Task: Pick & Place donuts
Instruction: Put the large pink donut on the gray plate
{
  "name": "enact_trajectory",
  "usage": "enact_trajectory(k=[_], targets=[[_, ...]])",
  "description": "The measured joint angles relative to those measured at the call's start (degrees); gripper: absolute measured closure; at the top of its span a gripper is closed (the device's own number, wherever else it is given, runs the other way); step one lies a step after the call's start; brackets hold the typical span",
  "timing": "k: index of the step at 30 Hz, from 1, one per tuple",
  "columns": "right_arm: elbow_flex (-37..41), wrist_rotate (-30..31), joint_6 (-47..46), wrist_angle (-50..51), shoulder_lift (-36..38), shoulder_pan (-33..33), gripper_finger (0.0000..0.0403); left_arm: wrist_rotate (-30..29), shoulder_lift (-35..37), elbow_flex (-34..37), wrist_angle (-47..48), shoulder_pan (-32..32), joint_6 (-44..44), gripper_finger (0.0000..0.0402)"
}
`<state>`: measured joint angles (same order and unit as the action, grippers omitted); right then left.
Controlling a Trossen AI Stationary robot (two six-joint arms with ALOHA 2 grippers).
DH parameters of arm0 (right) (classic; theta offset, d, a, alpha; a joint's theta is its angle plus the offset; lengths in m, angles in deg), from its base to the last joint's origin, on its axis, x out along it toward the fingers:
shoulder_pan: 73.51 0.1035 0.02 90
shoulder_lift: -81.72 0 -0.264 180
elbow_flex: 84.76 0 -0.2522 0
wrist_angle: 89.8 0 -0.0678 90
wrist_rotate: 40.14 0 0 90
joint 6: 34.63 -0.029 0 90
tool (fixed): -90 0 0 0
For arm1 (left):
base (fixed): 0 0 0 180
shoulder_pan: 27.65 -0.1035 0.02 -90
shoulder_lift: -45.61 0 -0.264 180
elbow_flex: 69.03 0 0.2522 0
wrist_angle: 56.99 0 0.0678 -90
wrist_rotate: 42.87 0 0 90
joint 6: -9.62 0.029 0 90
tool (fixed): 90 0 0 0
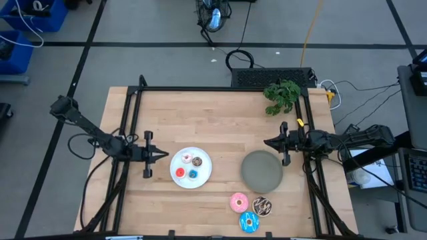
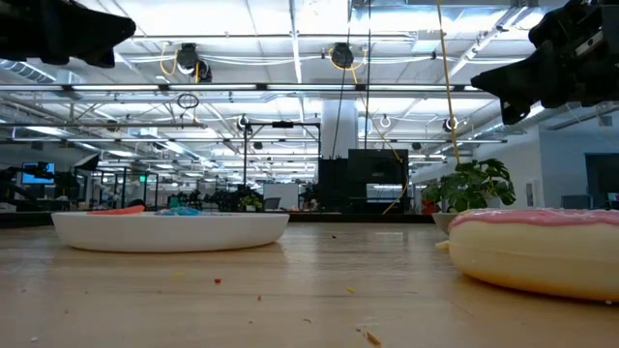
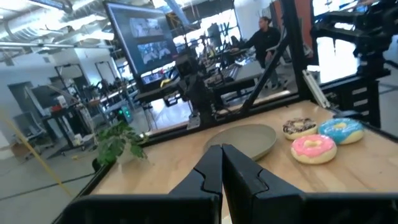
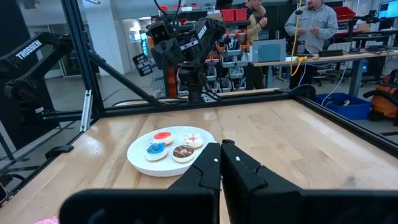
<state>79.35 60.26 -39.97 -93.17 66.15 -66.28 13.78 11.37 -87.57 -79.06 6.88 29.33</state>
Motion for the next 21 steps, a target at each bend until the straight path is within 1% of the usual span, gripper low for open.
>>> enact_trajectory(k=[7,9,11,17,21], targets=[[0.0,-0.1,-9.2,-1.7,0.0,0.0,0.0403,-4.1,0.0,0.0,1.0,0.0,-1.8,0.0385],[0.0,-0.1,-10.7,-1.7,0.0,0.0,0.0403,-4.9,0.0,0.0,1.0,0.0,-3.5,0.0385],[0.0,-0.1,-10.8,-1.7,0.0,0.0,0.0403,-5.4,0.0,0.0,0.8,0.0,-4.6,0.0385],[0.0,0.0,-10.8,-1.5,-0.1,0.0,0.0403,-7.3,0.0,0.0,-1.9,-1.1,-0.2,0.0385],[0.0,0.0,-7.9,-2.6,-0.8,0.0,0.0403,-8.8,0.0,0.0,-2.0,-2.7,0.2,0.0385]])
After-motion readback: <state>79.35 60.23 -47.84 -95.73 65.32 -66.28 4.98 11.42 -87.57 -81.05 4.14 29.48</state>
